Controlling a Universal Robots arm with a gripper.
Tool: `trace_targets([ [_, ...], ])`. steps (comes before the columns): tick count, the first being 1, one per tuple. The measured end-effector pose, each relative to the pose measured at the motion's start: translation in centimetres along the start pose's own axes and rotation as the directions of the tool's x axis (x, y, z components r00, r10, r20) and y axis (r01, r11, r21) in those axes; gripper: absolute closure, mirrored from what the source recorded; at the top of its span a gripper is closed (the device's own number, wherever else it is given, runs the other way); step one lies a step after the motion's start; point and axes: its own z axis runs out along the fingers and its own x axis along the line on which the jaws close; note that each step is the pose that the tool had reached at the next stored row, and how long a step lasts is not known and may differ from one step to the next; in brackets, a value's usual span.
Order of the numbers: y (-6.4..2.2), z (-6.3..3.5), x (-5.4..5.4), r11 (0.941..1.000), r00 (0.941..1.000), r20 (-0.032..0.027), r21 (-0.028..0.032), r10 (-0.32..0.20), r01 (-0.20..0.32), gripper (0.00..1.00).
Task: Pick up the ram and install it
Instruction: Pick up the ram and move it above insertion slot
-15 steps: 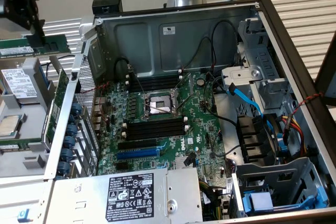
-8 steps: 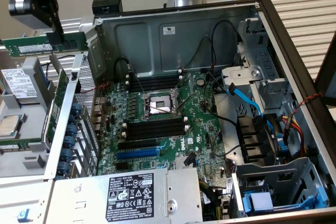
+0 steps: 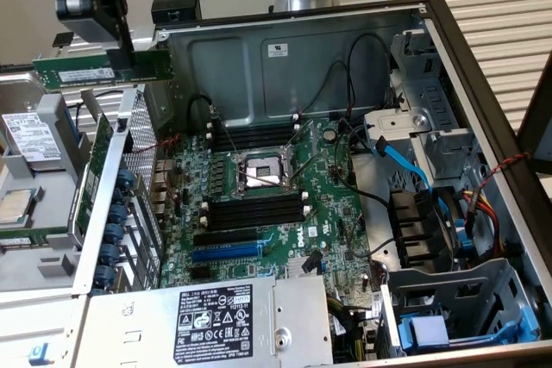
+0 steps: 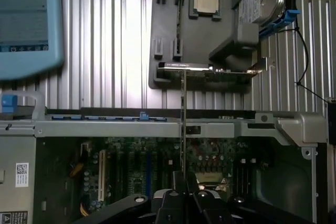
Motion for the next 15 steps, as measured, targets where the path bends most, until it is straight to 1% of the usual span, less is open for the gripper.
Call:
trace_targets([
  [10,-4.15,-0.2,-0.1,0.9999,1.0,-0.0002,-0.0105,0.001,-0.001,0.87],
  [15,-6.39,-0.3,-0.3,0.9999,1.0,-0.0003,-0.0113,0.001,-0.001,0.87],
])
